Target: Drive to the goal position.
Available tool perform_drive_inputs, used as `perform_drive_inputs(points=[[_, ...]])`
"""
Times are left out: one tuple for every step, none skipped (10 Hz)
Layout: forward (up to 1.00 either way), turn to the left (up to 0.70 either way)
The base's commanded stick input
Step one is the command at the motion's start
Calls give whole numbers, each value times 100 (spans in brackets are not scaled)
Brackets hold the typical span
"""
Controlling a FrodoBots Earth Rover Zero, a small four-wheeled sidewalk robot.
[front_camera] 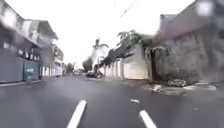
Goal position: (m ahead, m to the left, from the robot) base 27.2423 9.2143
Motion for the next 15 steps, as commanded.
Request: perform_drive_inputs(points=[[100, 9], [100, 3], [100, 0], [100, 5], [100, 10], [100, 9], [100, 4], [100, 2], [100, 0], [100, 6], [100, 9], [100, 5], [100, 0], [100, 0], [100, 5]])
